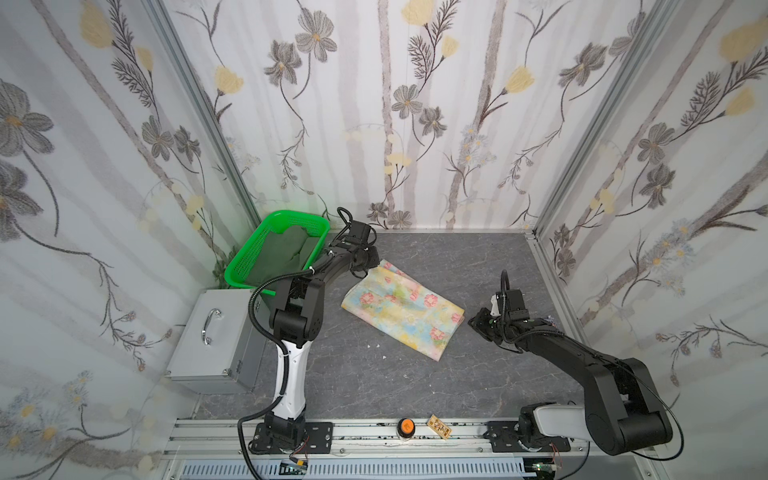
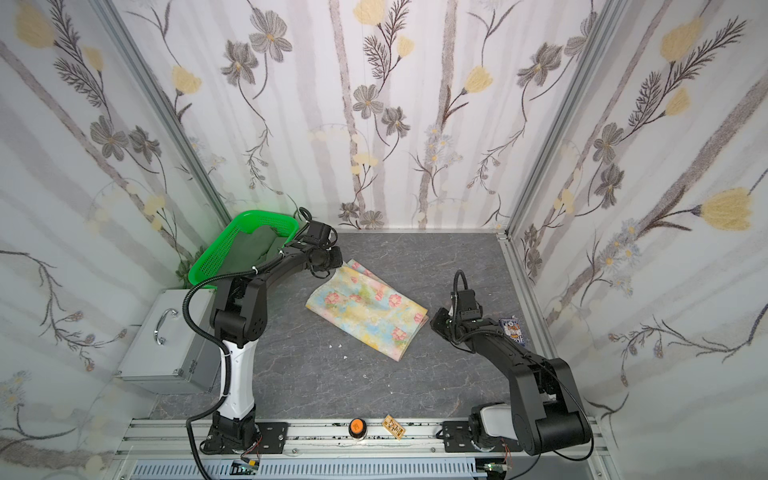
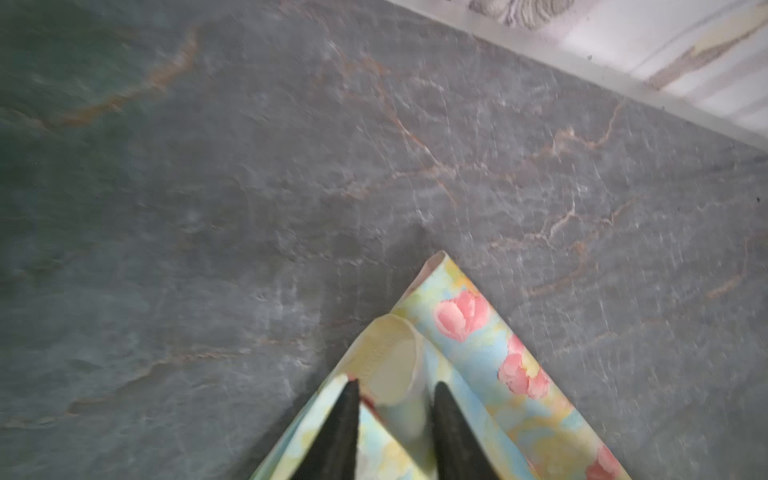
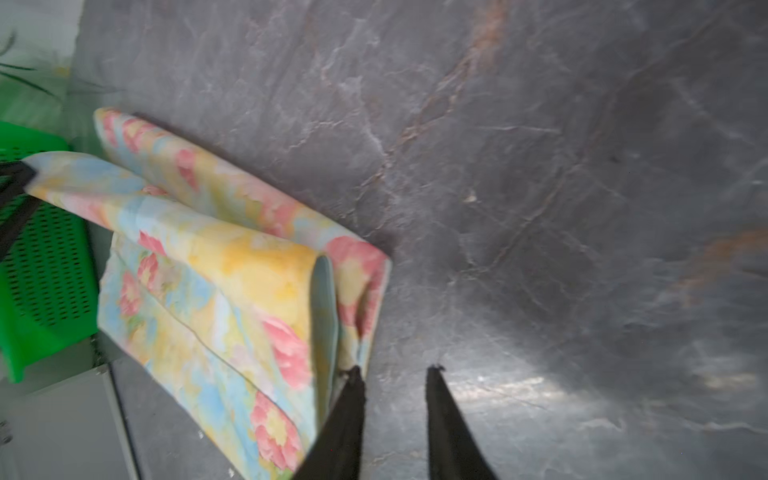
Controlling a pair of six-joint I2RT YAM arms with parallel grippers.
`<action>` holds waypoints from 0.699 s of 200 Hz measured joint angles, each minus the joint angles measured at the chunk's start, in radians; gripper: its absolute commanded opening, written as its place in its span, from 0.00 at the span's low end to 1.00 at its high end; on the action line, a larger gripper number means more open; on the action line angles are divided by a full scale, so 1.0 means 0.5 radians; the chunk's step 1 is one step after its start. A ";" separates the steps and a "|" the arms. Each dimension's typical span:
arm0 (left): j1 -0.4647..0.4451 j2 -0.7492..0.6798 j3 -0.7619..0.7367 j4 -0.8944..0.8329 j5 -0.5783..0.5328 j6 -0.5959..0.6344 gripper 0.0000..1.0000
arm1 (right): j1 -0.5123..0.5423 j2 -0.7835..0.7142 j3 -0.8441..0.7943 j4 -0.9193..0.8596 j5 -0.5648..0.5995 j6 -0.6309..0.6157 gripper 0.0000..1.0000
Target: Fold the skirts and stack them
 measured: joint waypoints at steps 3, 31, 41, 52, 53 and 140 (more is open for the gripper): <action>0.005 -0.003 0.000 0.008 -0.016 -0.001 0.87 | 0.000 -0.008 0.002 -0.009 0.015 -0.005 0.54; 0.026 -0.084 -0.012 0.066 -0.111 -0.001 0.89 | 0.002 -0.145 0.017 -0.050 0.075 -0.037 0.52; 0.031 -0.133 -0.027 0.092 -0.115 0.008 0.88 | 0.001 -0.212 0.017 -0.063 0.114 -0.053 0.49; 0.034 -0.181 -0.052 0.120 -0.116 0.008 0.88 | 0.001 -0.276 0.017 -0.067 0.120 -0.068 0.46; 0.034 -0.184 -0.054 0.121 -0.115 0.008 0.88 | 0.001 -0.280 0.017 -0.067 0.120 -0.069 0.46; -0.028 -0.044 -0.072 0.194 0.097 -0.033 0.66 | 0.128 0.027 0.228 0.060 0.110 -0.164 0.00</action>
